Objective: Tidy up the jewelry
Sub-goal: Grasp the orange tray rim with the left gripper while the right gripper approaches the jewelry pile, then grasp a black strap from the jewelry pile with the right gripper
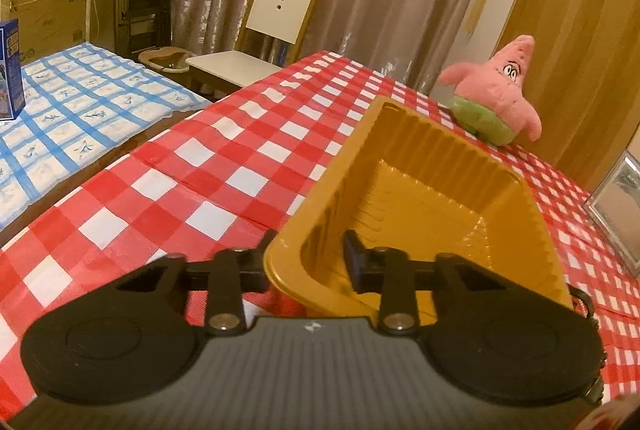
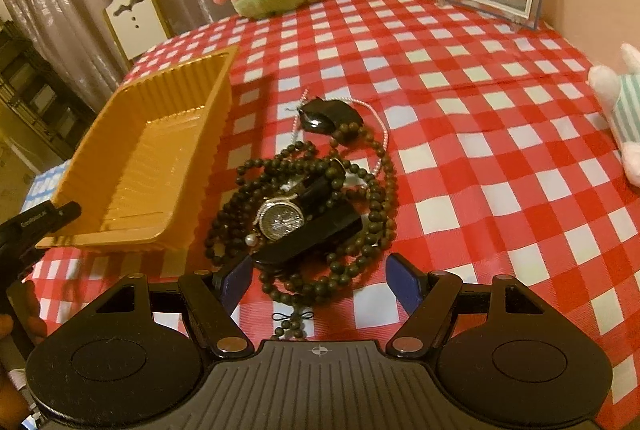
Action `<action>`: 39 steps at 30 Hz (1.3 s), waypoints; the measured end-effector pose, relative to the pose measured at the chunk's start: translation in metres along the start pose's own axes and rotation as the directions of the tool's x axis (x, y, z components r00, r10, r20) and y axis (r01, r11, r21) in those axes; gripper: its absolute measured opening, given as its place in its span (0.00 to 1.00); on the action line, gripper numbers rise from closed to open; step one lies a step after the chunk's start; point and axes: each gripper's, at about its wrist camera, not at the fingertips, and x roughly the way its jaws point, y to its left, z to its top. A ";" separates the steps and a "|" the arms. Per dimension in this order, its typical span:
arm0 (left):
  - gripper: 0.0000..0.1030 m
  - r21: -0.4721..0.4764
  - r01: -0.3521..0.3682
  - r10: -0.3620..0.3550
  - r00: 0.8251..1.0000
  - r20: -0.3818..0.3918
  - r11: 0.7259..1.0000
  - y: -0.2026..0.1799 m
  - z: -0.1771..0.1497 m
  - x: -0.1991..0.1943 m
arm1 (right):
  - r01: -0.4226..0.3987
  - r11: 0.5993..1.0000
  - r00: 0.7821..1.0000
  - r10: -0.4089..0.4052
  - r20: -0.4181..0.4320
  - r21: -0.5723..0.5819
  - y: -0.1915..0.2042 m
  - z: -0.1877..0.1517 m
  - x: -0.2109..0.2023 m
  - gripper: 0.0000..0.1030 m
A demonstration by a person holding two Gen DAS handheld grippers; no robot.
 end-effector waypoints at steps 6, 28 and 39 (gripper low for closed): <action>0.14 0.077 0.024 -0.024 1.000 0.002 0.997 0.000 0.003 0.006 | -0.005 1.000 1.000 0.005 -0.009 0.001 0.000 0.003 0.008 0.71; 0.14 0.261 0.068 -0.072 0.997 0.005 0.963 0.009 0.028 0.002 | -0.029 0.914 0.997 0.054 0.048 -0.406 0.017 -0.004 0.026 0.71; 0.14 0.268 0.089 -0.090 0.996 -0.006 0.959 0.013 0.032 0.007 | 0.021 0.833 0.999 0.004 0.043 -0.553 0.024 -0.005 0.044 0.75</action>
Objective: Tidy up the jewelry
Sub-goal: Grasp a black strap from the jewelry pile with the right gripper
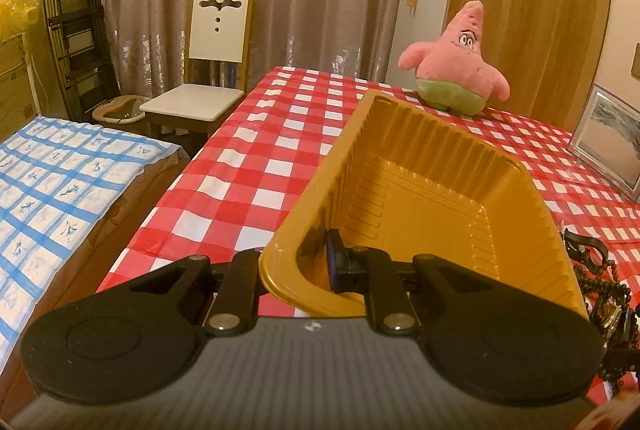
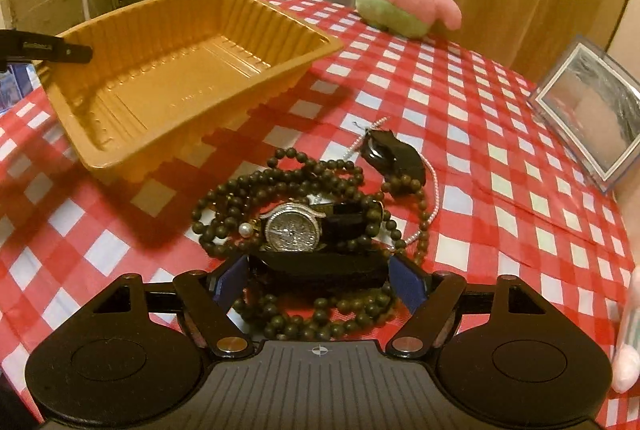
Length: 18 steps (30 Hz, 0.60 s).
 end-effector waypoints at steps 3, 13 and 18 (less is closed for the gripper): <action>0.14 0.001 0.004 -0.004 1.000 -0.003 1.000 0.001 0.001 0.001 | 0.005 1.000 1.000 -0.005 -0.001 0.001 -0.002 0.000 0.002 0.75; 0.14 0.004 0.008 -0.008 1.000 -0.004 1.000 0.002 0.002 0.003 | -0.045 0.998 0.999 0.045 0.000 -0.031 -0.010 0.001 0.007 0.75; 0.14 0.005 0.008 -0.008 1.000 -0.004 1.000 0.002 0.002 0.003 | -0.103 0.993 0.995 0.103 -0.008 -0.061 -0.015 0.000 0.005 0.73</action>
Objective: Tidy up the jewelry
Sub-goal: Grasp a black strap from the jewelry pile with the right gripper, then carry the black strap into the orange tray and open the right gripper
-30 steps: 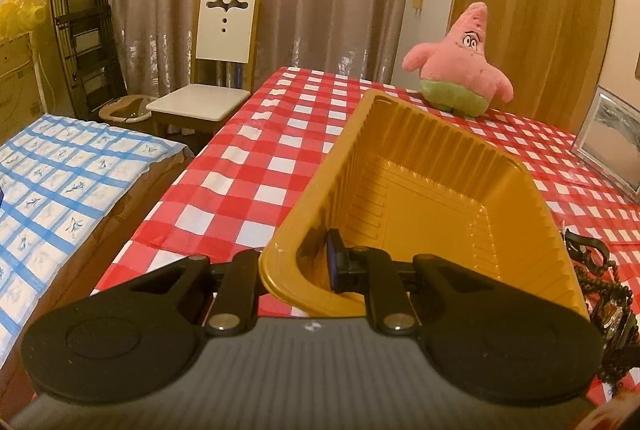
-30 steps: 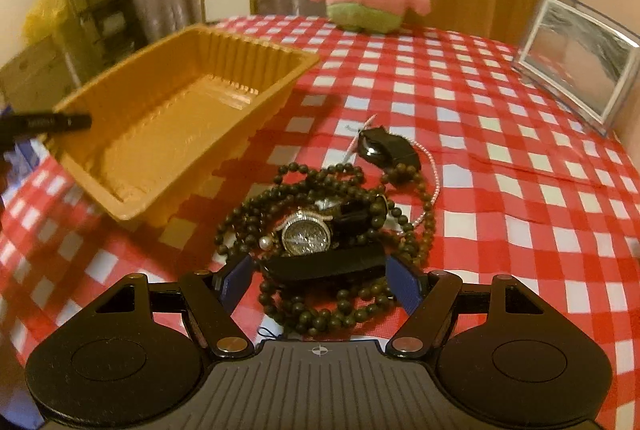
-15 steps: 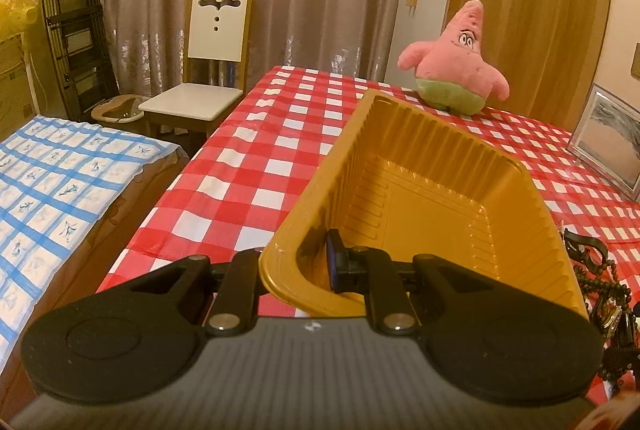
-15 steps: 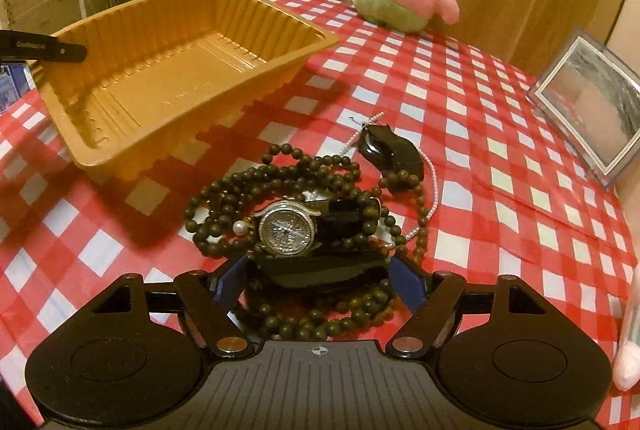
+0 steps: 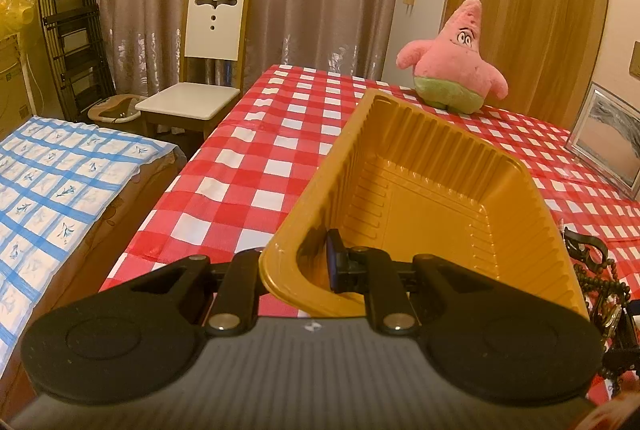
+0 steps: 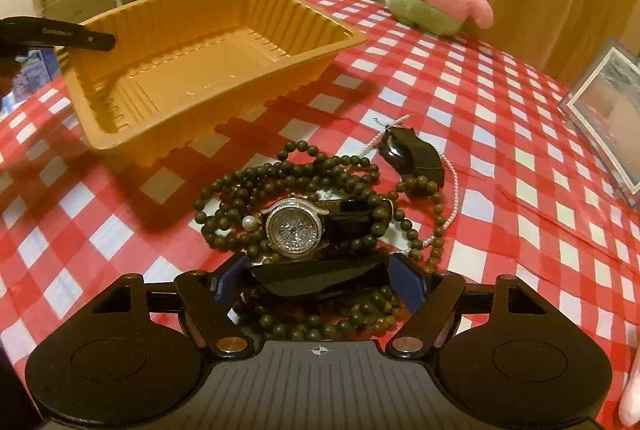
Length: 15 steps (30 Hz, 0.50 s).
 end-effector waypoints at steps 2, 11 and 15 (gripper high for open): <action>0.14 -0.001 0.000 0.000 1.000 -0.001 1.000 0.000 0.000 0.000 | -0.004 1.000 1.000 0.004 0.006 0.011 -0.001 0.001 -0.002 0.73; 0.14 0.001 0.001 -0.001 1.000 -0.001 1.000 0.000 0.000 0.001 | 0.005 0.995 0.994 -0.015 0.104 0.103 0.002 0.011 -0.027 0.73; 0.14 0.003 0.003 -0.003 1.000 -0.002 1.000 0.000 0.001 0.002 | -0.032 0.994 0.987 0.015 0.160 0.107 0.008 0.026 -0.036 0.73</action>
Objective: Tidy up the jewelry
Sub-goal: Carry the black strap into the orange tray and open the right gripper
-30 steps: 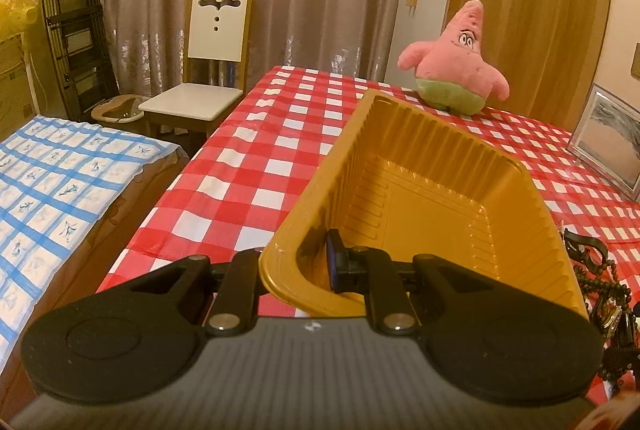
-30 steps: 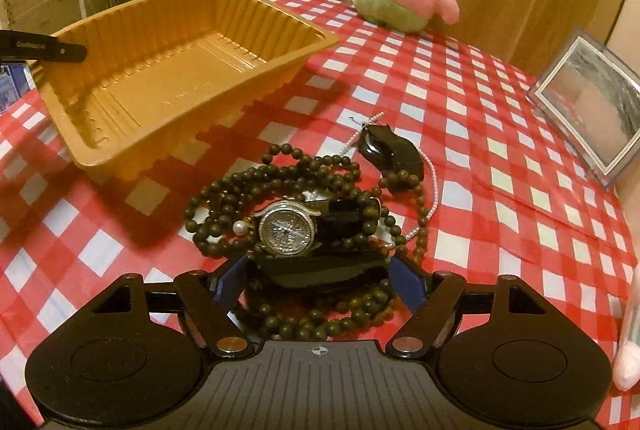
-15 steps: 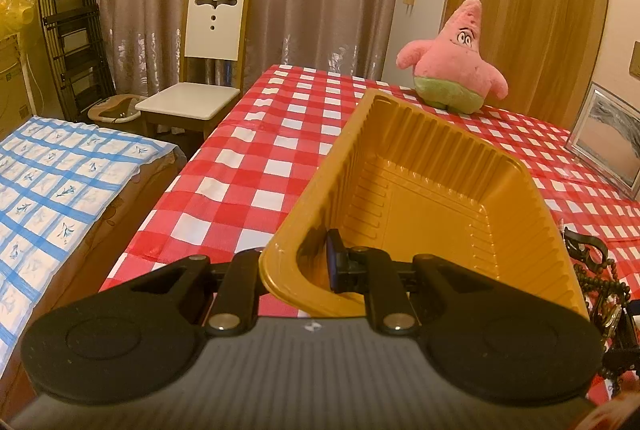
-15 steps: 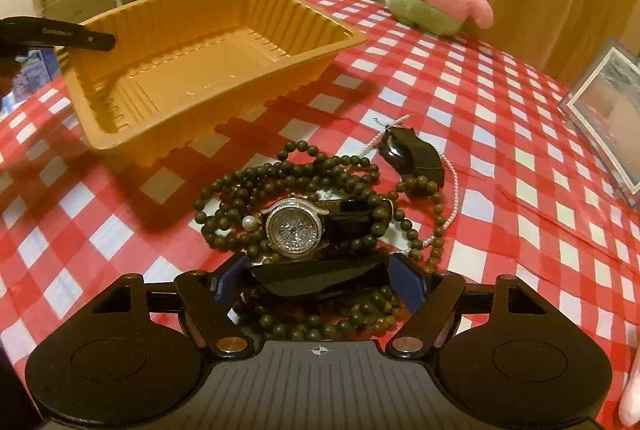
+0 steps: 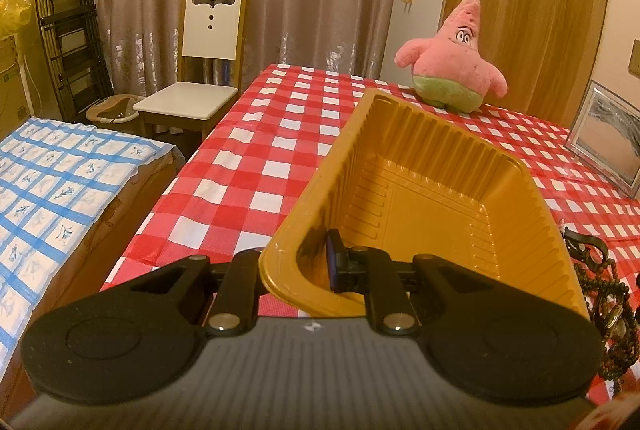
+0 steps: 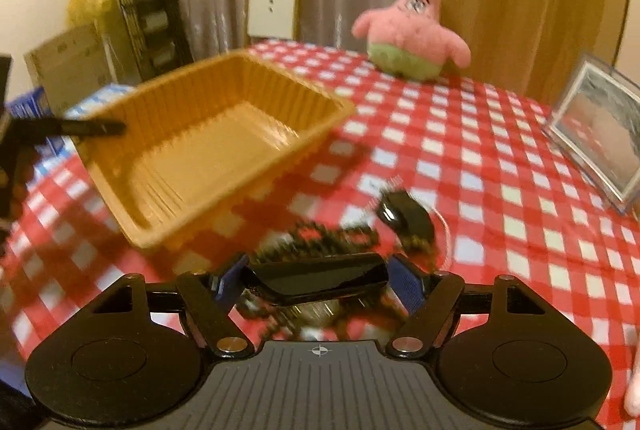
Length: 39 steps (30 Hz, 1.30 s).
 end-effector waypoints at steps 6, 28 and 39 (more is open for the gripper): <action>0.14 0.007 0.003 -0.003 1.000 -0.001 1.000 -0.001 0.002 0.002 | -0.130 0.991 0.988 0.131 0.079 -0.019 0.025 0.032 0.011 0.73; 0.13 0.018 0.043 -0.043 0.999 -0.024 0.999 0.008 0.005 0.007 | -0.194 0.941 0.978 0.162 -0.134 -0.276 0.088 0.054 0.115 0.73; 0.13 0.022 0.044 -0.043 0.999 -0.022 0.999 0.008 0.006 0.006 | -0.072 0.997 0.996 0.073 0.046 -0.015 0.075 0.041 0.033 0.73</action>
